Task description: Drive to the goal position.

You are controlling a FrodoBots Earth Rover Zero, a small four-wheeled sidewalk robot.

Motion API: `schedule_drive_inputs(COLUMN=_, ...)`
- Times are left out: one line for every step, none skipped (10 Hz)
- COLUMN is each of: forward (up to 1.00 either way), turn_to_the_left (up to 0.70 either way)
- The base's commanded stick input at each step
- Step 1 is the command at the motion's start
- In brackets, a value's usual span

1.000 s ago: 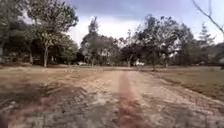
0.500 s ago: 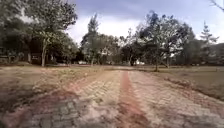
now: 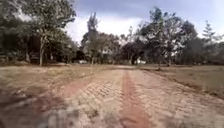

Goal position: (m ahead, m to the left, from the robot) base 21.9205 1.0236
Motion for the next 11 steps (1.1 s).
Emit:
schedule_drive_inputs(forward=0.85, turn_to_the_left=-0.33)
schedule_drive_inputs(forward=0.85, turn_to_the_left=-0.18)
schedule_drive_inputs(forward=0.85, turn_to_the_left=-0.01)
schedule_drive_inputs(forward=0.85, turn_to_the_left=0.0)
schedule_drive_inputs(forward=0.85, turn_to_the_left=0.0)
schedule_drive_inputs(forward=0.85, turn_to_the_left=0.0)
schedule_drive_inputs(forward=0.85, turn_to_the_left=0.0)
schedule_drive_inputs(forward=0.85, turn_to_the_left=0.0)
schedule_drive_inputs(forward=0.85, turn_to_the_left=0.0)
schedule_drive_inputs(forward=0.85, turn_to_the_left=0.0)
schedule_drive_inputs(forward=0.85, turn_to_the_left=0.0)
